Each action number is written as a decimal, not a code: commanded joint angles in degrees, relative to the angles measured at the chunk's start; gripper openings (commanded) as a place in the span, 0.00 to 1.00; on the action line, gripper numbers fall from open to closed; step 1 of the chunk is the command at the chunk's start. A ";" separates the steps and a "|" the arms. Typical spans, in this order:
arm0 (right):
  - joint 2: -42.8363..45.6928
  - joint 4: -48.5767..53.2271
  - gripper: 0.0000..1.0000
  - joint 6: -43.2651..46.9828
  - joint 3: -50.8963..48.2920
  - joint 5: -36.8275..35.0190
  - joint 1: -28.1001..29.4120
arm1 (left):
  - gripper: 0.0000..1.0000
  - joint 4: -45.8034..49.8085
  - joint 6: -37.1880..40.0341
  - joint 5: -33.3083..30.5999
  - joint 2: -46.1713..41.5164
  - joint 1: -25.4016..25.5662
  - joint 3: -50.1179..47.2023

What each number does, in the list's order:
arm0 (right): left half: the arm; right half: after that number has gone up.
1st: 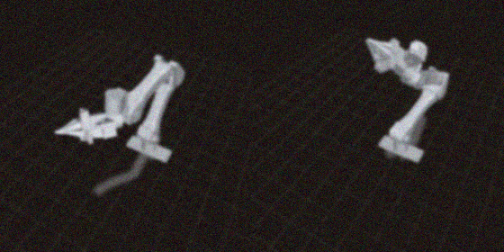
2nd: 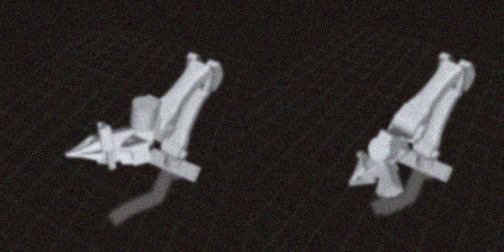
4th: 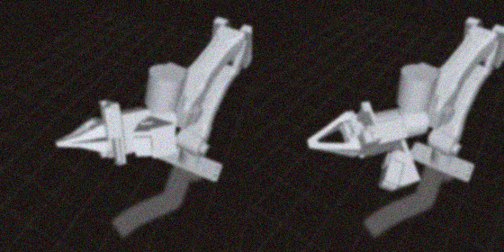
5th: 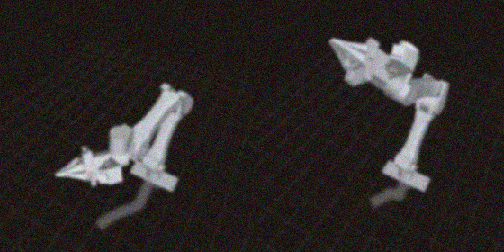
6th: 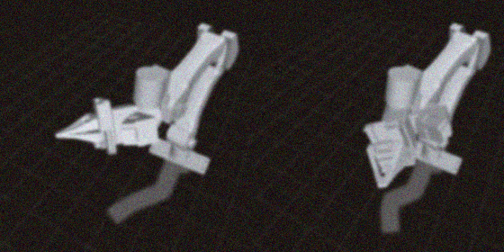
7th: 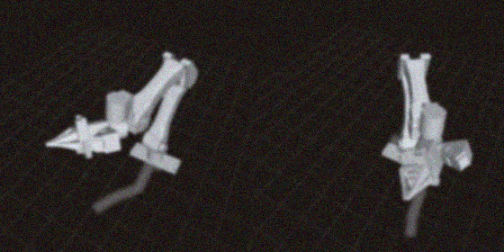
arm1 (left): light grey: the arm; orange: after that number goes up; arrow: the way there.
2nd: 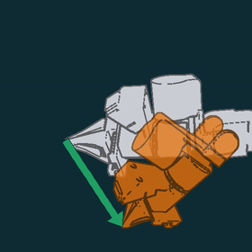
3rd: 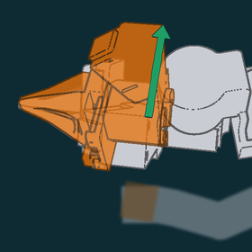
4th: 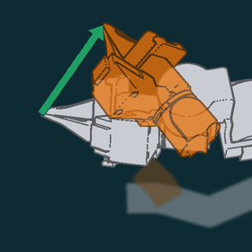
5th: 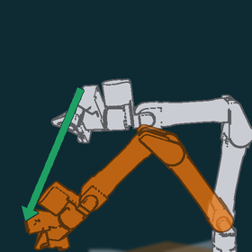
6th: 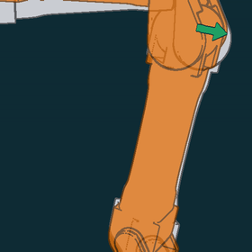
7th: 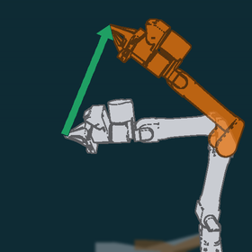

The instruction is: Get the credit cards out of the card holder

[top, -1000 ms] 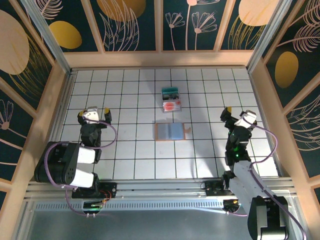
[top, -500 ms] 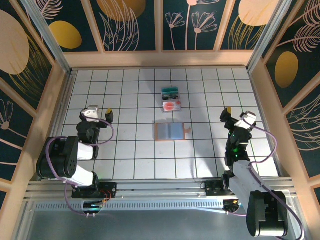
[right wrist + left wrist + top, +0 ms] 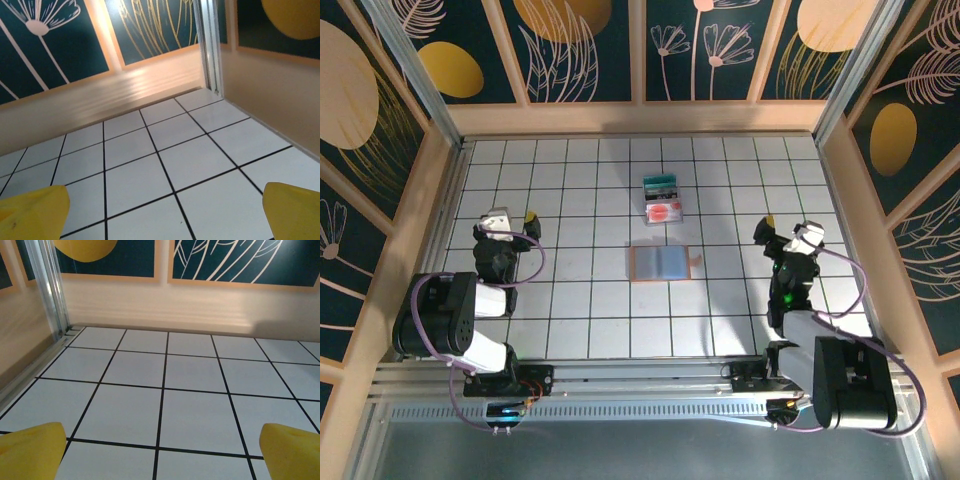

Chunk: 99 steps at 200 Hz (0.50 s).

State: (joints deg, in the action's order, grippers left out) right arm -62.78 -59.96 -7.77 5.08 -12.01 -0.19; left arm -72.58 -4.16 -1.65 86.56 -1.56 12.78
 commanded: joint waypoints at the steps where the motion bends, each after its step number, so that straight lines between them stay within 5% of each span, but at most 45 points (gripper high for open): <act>1: -4.37 -10.36 0.99 1.62 -0.39 2.93 -0.38 | 0.99 -0.81 -1.02 -0.29 0.36 -0.38 0.48; 99: -24.15 -21.94 0.99 5.74 3.21 5.79 -0.58 | 0.99 -0.81 -1.02 -0.27 0.36 -0.37 0.47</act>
State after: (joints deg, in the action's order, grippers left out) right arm -82.48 -74.72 -3.31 6.24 -7.09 -0.32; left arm -72.58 -4.19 -1.87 86.54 -1.56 12.78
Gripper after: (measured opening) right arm 0.992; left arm 0.988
